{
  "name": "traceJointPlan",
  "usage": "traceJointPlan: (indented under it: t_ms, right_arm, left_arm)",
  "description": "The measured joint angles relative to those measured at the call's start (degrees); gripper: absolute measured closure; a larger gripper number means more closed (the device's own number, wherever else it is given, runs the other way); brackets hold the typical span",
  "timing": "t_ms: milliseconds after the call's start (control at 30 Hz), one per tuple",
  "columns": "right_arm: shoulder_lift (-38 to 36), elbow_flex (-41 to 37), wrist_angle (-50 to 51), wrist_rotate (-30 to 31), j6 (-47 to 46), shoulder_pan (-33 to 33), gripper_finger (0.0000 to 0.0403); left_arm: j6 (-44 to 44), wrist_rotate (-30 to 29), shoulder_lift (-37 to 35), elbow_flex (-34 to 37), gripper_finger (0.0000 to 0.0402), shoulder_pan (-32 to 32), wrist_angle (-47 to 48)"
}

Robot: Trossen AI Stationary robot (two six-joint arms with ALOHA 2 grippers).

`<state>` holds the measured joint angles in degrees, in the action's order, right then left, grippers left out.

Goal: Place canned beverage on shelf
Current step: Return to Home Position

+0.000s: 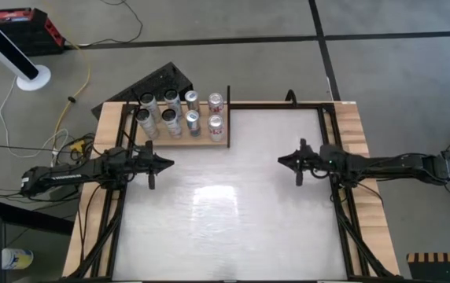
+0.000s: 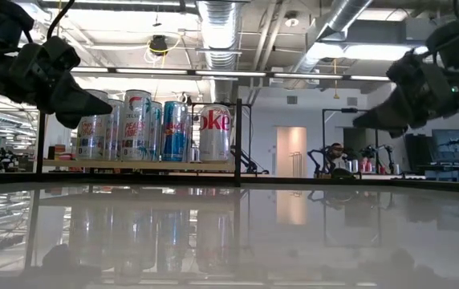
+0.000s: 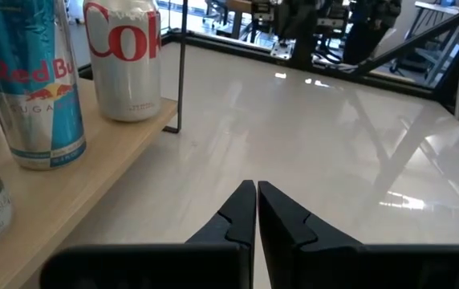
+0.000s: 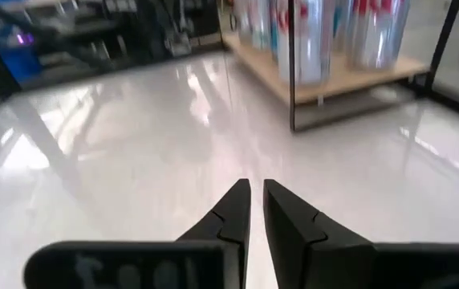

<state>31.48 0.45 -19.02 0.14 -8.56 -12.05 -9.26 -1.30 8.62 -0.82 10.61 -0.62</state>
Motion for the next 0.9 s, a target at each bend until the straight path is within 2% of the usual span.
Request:
traceJointPlan:
  t_ms: [400, 900]
  right_arm:
    - [0.0, -0.04, 12.7, -0.04, -0.02, 0.0, 0.0339]
    - [-0.01, -0.07, 14.33, -0.07, -0.02, 0.0, 0.0339]
  left_arm:
    - [0.0, 0.0, 0.0, -0.02, 0.0401, -0.02, 0.07]
    - [0.0, 0.0, 0.0, -0.04, 0.0401, -0.04, 0.11]
